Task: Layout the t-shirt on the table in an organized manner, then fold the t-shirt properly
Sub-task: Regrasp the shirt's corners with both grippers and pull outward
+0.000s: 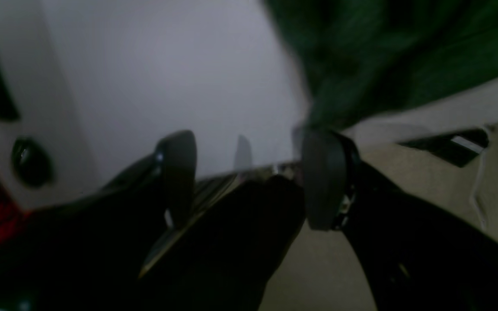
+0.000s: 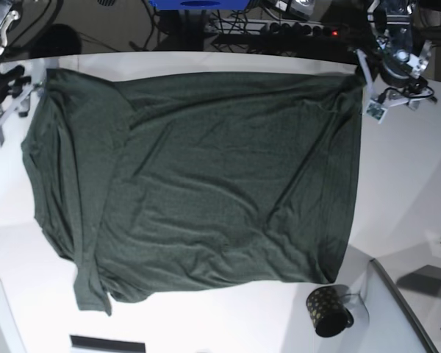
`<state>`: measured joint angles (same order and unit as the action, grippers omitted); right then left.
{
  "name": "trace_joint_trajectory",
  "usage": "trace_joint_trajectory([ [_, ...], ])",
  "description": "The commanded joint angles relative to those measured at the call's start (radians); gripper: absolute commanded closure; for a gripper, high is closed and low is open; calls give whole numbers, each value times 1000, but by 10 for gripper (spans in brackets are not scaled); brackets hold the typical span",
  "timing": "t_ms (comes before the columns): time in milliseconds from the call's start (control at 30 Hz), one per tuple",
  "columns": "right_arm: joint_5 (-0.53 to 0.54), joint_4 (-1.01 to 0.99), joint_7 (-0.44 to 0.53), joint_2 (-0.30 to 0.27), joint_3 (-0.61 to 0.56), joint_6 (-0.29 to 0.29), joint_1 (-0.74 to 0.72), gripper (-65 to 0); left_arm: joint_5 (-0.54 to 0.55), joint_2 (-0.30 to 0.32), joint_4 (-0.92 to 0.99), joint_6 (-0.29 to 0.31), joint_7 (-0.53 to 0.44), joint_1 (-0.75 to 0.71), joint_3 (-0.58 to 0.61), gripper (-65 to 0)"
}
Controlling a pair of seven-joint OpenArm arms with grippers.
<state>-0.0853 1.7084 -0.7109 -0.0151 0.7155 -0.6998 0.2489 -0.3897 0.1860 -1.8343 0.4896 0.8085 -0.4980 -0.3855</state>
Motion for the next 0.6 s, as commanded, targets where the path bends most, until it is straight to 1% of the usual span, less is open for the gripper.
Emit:
trace_joint_trajectory([
  [0, 2, 15, 10, -15, 25, 2, -18, -351, -4, 5, -37, -9, -5, -4, -19, -372],
  [67, 2, 9, 10, -15, 36, 2, -38, -351, 5, -15, -64, -9, -11, -12, -51, -369],
  [100, 3, 9, 12, -15, 34, 2, -43, -351, 34, -29, -81, -9, -13, -11, -71, -367],
  [167, 5, 8, 12, -15, 31, 2, -69, -350, 140, -52, -97, -9, -13, -4, -112, -364],
  [200, 5, -3, 12, -15, 31, 2, -86, -348, 214, -59, -97, -9, -13, 12, -131, -360],
  [233, 5, -23, 12, -15, 29, 2, -105, -347, 292, -62, -89, -9, -13, 29, -146, -329],
  [267, 5, -52, 12, -18, 28, 2, -132, -345, 360, -62, -74, -9, -13, 43, -154, -260],
  [300, 5, -80, 12, -33, 28, 2, -156, -327, 412, -62, -57, -12, -13, 54, -155, -166],
  [333, 5, -120, 12, -44, 28, 2, -179, -287, 466, -64, -37, -13, -13, 71, -155, -35],
  [367, 5, -160, 12, -53, 28, 2, -199, -228, 501, -64, -14, -13, -13, 91, -158, 0],
  [467, 5, -268, 12, -87, 29, 2, -254, -27, 513, -66, 83, -15, -13, 160, -151, 0],
  [500, 5, -305, 12, -96, 29, 2, -270, 0, 513, -70, 123, -15, -13, 183, -151, 0],
  [567, 5, -351, 12, -110, 29, 2, -291, -20, 506, -75, 193, -15, -15, 223, -151, 0],
])
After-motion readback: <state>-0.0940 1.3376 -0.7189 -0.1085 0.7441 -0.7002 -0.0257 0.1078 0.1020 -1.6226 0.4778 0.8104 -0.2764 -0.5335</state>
